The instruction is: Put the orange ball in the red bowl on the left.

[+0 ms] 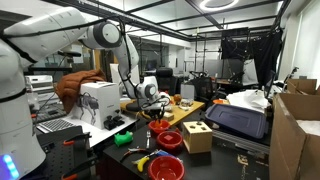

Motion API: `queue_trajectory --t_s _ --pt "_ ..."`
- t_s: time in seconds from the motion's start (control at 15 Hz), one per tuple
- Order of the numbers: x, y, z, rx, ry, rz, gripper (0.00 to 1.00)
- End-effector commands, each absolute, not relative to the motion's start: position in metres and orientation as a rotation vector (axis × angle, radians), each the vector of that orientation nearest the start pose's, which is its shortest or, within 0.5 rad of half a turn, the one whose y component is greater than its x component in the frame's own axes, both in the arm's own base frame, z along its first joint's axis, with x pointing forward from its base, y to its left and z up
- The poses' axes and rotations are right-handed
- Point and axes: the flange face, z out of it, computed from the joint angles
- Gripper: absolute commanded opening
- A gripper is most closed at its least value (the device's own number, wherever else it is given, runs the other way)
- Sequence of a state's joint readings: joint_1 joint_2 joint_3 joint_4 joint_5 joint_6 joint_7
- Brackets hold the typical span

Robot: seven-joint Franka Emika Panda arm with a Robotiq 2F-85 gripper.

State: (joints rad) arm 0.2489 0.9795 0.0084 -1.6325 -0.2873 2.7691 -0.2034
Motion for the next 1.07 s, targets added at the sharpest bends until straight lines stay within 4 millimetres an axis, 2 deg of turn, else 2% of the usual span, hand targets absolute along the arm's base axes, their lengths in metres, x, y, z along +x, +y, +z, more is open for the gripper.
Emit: queue_trajectory --t_s 0.0,0.2,0.4,0.67,1.0 --pt "0.647 0.189 0.044 -2.987 -1.09 -0.264 0.06" --pt "0.644 0.199 0.033 -2.946 -1.068 -0.265 0.06" --pt "0.643 0.21 0.032 -2.921 -1.057 -0.276 0.06" --pt "0.645 0.218 0.042 -2.915 -1.064 -0.304 0.06" --pt "0.65 0.214 0.056 -2.912 -1.091 -0.306 0.06"
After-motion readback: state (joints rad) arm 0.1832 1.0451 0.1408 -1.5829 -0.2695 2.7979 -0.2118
